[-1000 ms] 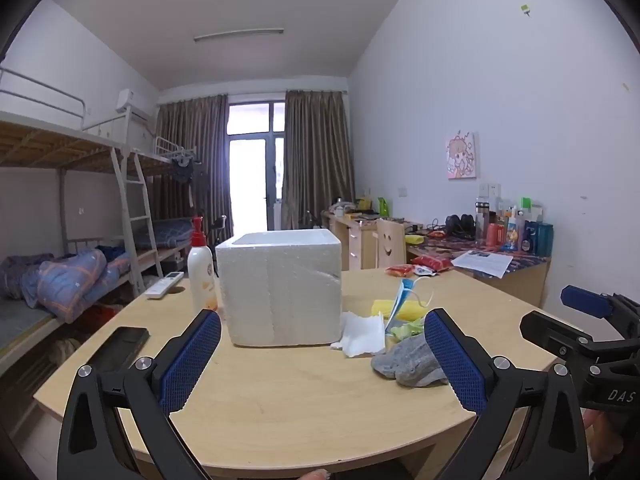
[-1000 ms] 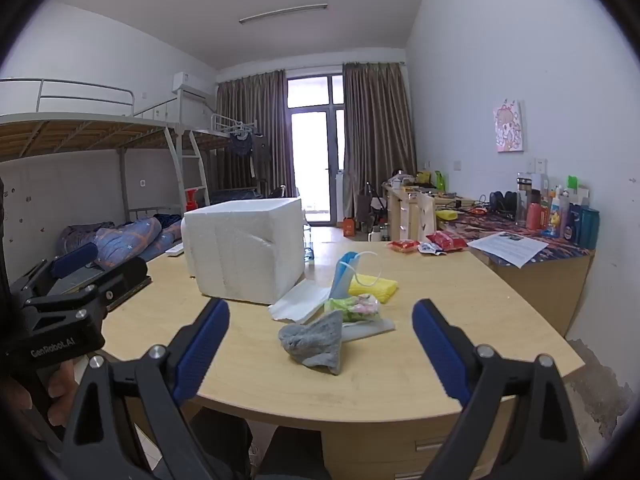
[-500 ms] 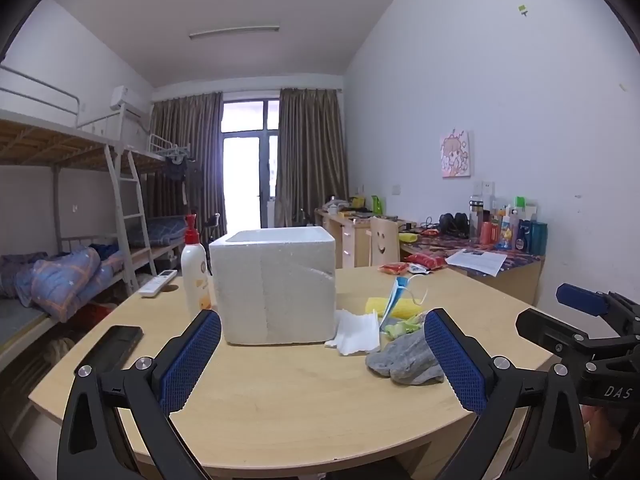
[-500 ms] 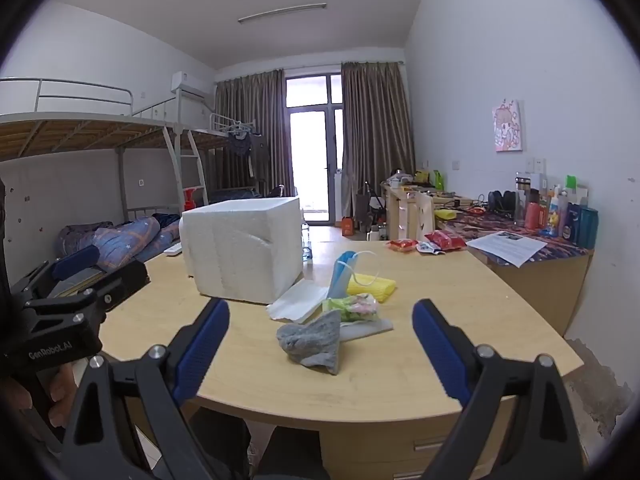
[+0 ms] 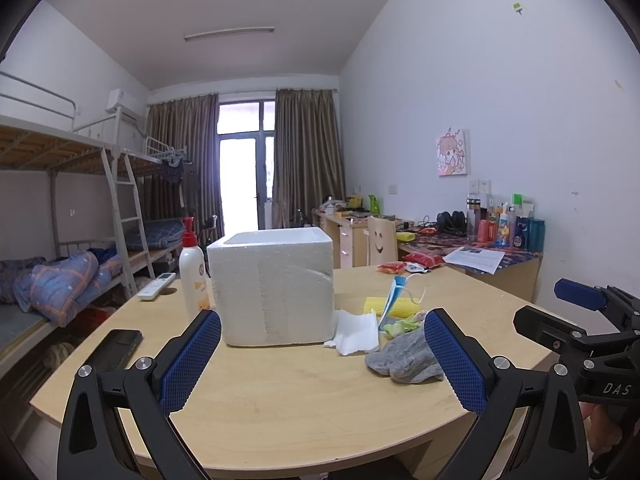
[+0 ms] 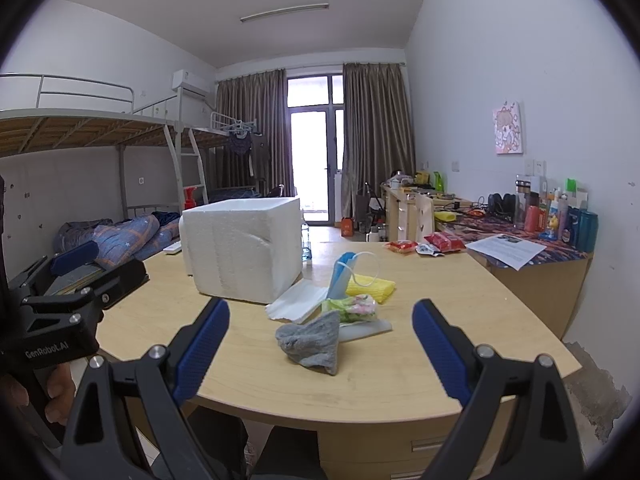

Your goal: Organize soft objects

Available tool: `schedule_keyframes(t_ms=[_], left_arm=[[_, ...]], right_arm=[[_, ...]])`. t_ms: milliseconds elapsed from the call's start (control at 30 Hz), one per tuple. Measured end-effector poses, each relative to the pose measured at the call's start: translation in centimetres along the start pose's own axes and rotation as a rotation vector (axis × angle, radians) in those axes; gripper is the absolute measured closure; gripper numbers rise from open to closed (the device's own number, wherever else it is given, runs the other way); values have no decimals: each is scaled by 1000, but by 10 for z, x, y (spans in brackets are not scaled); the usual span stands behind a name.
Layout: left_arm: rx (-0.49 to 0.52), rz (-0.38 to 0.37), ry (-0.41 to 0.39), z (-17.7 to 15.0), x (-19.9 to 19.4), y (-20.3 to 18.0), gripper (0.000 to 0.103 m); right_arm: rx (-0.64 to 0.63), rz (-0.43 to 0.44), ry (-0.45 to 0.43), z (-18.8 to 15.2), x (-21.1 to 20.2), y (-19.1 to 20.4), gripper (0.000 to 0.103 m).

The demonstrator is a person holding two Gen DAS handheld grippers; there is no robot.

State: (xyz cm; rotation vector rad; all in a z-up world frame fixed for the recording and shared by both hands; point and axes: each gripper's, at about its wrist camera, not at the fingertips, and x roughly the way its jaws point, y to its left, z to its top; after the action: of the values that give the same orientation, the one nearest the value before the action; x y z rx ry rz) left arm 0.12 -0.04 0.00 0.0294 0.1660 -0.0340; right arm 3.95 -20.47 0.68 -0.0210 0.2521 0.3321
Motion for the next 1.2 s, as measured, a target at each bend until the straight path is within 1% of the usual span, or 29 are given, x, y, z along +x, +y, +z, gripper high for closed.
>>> schedule_keyframes(t_ms=[633, 1200], left_arm=[[-11, -8, -15, -2, -2, 1, 1], [-8, -19, 5, -3, -1, 4, 1]], right_arm=[[-4, 3, -1, 1, 0, 2, 8], [0, 2, 10, 2, 2, 1, 8]])
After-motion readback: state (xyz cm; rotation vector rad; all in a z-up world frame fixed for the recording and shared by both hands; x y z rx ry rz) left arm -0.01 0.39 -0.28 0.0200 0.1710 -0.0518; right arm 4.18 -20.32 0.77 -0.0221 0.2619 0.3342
